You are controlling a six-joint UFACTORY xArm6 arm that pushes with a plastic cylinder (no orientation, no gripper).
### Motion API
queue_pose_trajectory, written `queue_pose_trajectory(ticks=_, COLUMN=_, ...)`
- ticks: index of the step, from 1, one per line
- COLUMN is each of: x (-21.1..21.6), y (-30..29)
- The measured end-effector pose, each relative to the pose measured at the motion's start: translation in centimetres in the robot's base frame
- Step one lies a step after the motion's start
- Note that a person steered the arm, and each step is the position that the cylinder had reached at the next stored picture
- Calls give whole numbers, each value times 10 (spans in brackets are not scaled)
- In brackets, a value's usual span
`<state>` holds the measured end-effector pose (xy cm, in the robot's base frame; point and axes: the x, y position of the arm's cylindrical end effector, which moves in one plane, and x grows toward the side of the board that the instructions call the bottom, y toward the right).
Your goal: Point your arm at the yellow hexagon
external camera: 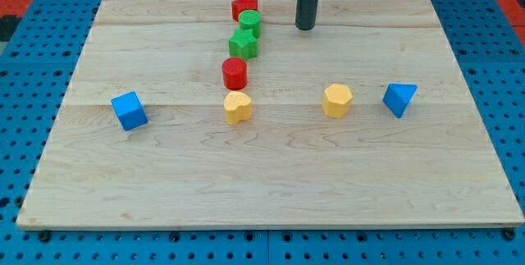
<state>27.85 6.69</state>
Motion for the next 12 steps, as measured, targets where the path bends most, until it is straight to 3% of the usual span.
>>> queue_pose_trajectory(ticks=1, x=-6, y=0)
queue_pose_trajectory(ticks=3, x=66, y=51)
queue_pose_trajectory(ticks=9, x=45, y=50)
queue_pose_trajectory(ticks=10, x=51, y=55)
queue_pose_trajectory(ticks=12, x=103, y=55)
